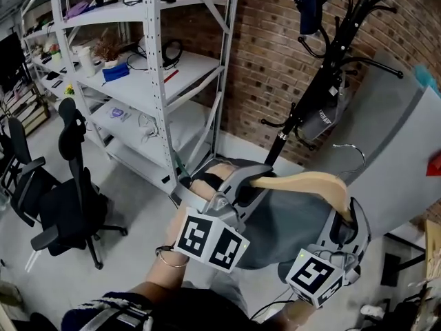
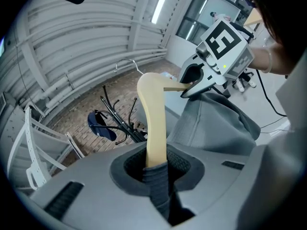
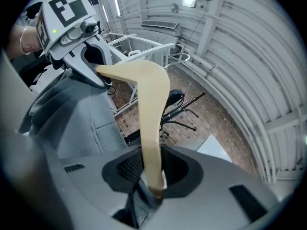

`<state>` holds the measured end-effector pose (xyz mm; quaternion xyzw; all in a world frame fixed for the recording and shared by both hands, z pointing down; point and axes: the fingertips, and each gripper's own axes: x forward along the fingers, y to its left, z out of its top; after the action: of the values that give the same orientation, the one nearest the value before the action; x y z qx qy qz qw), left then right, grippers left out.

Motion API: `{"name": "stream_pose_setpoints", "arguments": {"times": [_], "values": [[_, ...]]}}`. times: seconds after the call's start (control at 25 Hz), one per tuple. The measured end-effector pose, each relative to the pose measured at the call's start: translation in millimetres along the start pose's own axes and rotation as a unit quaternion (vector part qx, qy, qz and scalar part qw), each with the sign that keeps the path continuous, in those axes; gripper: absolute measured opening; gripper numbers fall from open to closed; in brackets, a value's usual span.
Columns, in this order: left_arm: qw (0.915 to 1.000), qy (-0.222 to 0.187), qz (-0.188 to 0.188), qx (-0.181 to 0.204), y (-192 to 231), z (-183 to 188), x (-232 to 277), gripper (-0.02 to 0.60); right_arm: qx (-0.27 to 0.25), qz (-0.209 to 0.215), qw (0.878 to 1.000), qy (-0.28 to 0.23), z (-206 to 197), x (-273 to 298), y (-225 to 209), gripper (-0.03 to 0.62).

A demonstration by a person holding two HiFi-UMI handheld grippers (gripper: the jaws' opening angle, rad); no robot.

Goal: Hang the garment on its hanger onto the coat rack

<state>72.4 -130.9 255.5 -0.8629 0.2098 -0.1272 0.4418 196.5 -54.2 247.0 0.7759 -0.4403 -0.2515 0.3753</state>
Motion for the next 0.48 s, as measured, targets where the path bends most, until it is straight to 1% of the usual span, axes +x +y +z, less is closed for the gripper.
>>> {"name": "stream_pose_setpoints", "arguments": {"times": [0.12,0.48], "values": [[1.0,0.007,0.004,0.001,11,-6,35,0.052,0.003,0.007,1.0,-0.004,-8,38,-6,0.094],[0.9991,0.032,0.029,0.004,36,-22,129,0.052,0.009,0.034,0.998,-0.043,-31,145,-21,0.094]]}}
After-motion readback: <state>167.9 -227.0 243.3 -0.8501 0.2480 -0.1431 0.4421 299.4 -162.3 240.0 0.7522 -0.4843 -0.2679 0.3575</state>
